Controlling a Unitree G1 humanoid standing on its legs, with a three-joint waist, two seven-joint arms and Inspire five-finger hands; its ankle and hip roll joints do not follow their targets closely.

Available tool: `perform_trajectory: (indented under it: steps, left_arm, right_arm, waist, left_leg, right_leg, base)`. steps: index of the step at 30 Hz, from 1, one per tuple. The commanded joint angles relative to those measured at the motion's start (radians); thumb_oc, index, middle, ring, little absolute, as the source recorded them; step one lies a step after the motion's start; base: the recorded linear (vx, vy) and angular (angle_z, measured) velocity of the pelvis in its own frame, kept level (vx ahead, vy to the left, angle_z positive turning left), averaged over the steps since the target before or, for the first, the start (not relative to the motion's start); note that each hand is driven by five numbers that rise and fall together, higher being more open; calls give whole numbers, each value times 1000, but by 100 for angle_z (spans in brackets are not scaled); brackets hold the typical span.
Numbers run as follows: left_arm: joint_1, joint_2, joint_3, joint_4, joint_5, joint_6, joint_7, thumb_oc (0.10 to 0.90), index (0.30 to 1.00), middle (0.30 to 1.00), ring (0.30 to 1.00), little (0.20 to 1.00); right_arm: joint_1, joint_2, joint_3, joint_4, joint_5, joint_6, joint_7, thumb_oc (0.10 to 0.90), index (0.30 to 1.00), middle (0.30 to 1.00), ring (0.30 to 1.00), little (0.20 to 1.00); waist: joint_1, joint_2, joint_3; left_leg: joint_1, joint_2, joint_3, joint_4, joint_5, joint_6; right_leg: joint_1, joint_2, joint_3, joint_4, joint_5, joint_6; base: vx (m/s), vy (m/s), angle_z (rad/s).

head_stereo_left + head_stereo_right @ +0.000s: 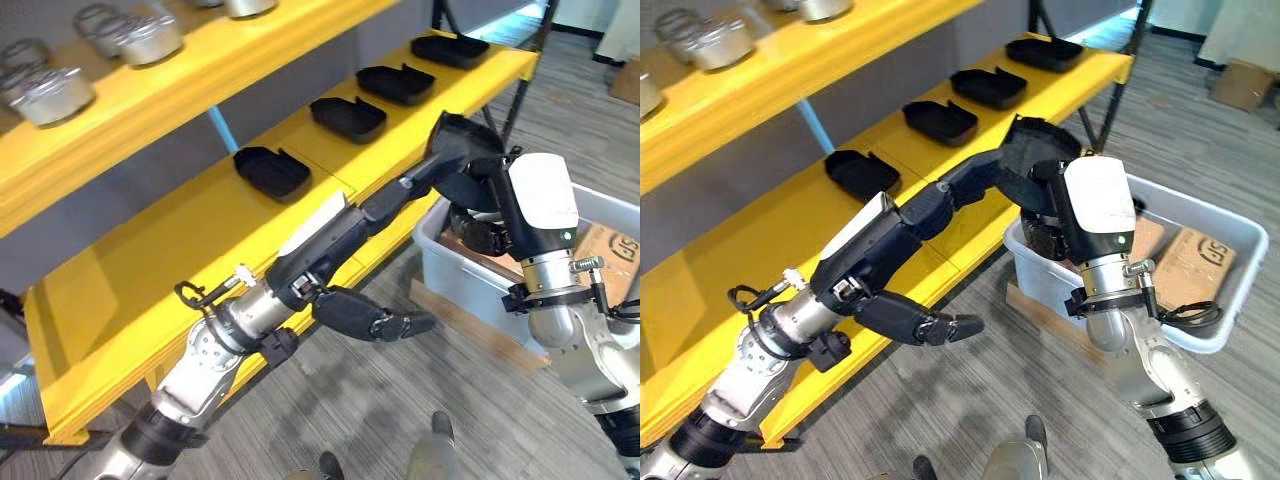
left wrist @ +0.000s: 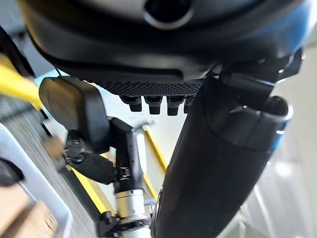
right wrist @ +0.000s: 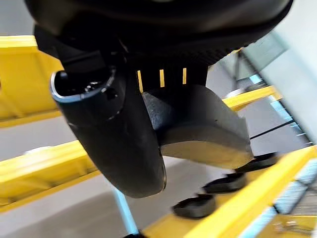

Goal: Move parts from the plastic box to the shelf.

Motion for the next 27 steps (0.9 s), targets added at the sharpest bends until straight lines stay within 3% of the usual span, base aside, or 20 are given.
perform_trajectory:
  steps: [1, 7, 11, 13, 17, 20, 21, 22, 24, 27]
  left_arm:
    - [9, -4, 117, -86, -20, -50, 37, 900, 1000, 1000, 1000, 1000]
    - [112, 14, 202, -97, -31, -51, 52, 900, 1000, 1000, 1000, 1000]
    - [133, 19, 213, -96, -7, -53, 80, 900, 1000, 1000, 1000, 1000]
    - [139, 20, 206, -93, -7, -50, 41, 900, 1000, 1000, 1000, 1000]
    - [124, 27, 181, -88, -20, -38, 22, 900, 1000, 1000, 1000, 1000]
    - [101, 37, 143, -83, -38, -25, -15, 900, 1000, 1000, 1000, 1000]
    - [96, 42, 133, -85, -56, -22, -31, 900, 1000, 1000, 1000, 1000]
    - [103, 49, 125, -89, -82, -19, -43, 900, 1000, 1000, 1000, 1000]
    - [116, 50, 124, -89, -99, -20, -45, 900, 1000, 1000, 1000, 1000]
    - [123, 41, 100, -81, -93, -34, -19, 900, 1000, 1000, 1000, 1000]
  right_arm:
    - [-176, -33, -48, -87, -58, -55, -74, 400, 300, 300, 300, 300]
    - [-172, -28, -44, -115, -62, -89, -63, 400, 300, 300, 300, 300]
    - [-189, -17, -30, -129, -110, -55, -91, 400, 300, 300, 300, 300]
    - [-211, 1, -16, -117, -142, -35, -121, 400, 300, 300, 300, 300]
    - [-218, 1, -13, -120, -143, -28, -153, 400, 300, 300, 300, 300]
    - [-176, -9, -32, -140, -140, -23, -182, 400, 300, 300, 300, 300]
    - [-150, -17, -42, -151, -135, -24, -188, 400, 300, 300, 300, 300]
    - [-108, -31, -57, -166, -120, -53, -192, 400, 300, 300, 300, 300]
    - [-71, -46, -61, -193, -124, -89, -183, 400, 300, 300, 300, 300]
    - [-47, -84, -36, -247, -132, -134, -172, 400, 300, 300, 300, 300]
  waist:
    - [5, -13, -65]
    - [71, -36, -59]
    - [111, -63, -41]
    - [132, -71, -39]
    - [134, -67, -45]
    - [106, -58, -49]
    - [94, -59, -53]
    - [83, -59, -61]
    - [76, -61, -65]
    - [53, -60, -63]
  left_leg:
    - [98, 96, -2, -91, -51, -1]
    - [69, 65, -10, -65, -71, 18]
    - [31, 22, -16, -26, -102, 43]
    - [15, -10, -43, -34, -110, 55]
    - [-2, -36, -84, -64, -99, 70]
    - [-5, -52, -176, -106, -76, 88]
    - [-6, -58, -211, -126, -64, 96]
    - [-1, -58, -237, -157, -48, 99]
    - [7, -61, -248, -181, -33, 103]
    - [14, -85, -270, -183, -20, 106]
  right_leg:
    - [60, 76, -102, -9, -100, -17]
    - [84, 32, -154, -66, -38, 6]
    - [65, -15, -174, -112, 42, 25]
    - [51, -35, -156, -173, 121, 45]
    - [28, -37, -103, -181, 147, 49]
    - [-8, 19, 42, -131, 115, 31]
    - [-22, 57, 99, -105, 101, 26]
    - [-26, 122, 130, -69, 46, 19]
    - [-11, 204, 120, -42, -25, 7]
    - [-5, 346, 123, 8, -119, -63]
  base:
    - [-9, 203, 38]
    - [-24, 204, 20]
    - [-82, 184, 9]
    - [-55, 226, 11]
    - [-25, 156, 27]
    - [24, 103, 46]
    - [53, 83, 91]
    - [78, 105, 111]
    - [78, 118, 89]
    - [70, 80, 40]
